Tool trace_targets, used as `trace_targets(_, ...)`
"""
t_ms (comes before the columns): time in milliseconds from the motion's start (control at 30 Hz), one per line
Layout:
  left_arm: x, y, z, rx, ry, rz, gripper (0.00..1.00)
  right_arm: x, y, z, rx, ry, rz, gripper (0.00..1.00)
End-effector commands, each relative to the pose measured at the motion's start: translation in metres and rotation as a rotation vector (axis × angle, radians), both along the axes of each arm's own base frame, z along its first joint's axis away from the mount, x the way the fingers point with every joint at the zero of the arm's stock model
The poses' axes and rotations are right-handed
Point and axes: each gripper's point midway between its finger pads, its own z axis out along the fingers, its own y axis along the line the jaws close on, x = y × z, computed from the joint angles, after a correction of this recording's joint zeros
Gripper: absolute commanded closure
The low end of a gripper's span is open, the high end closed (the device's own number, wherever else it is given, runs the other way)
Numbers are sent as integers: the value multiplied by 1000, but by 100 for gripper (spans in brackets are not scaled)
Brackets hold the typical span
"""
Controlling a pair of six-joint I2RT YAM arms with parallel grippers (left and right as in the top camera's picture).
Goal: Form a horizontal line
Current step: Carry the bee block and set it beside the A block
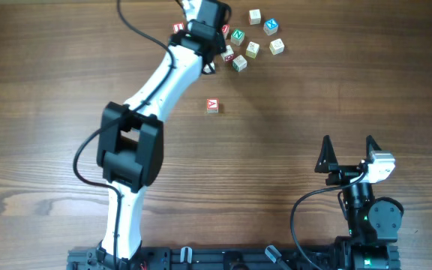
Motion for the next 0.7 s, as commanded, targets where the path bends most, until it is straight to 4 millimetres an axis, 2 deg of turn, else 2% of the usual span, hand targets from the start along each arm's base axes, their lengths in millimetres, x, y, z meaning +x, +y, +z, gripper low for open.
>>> trace_targets(0, -25, -28, 2, 28, 37, -54, 74, -1, -1, 3, -5, -13, -3, 0)
trace_targets(133, -51, -44, -7, 45, 93, -32, 76, -1, -1, 3, -5, -13, -3, 0)
trace_targets(267, -75, -52, -16, 60, 163, -23, 80, -1, -1, 3, -5, -13, -3, 0)
trace_targets(433, -91, -53, -26, 78, 208, -5, 83, -1, -1, 3, -5, -13, -3, 0)
trace_targets(667, -119, -62, -52, 81, 276, -8, 82, -1, -1, 3, -5, -13, -3, 0)
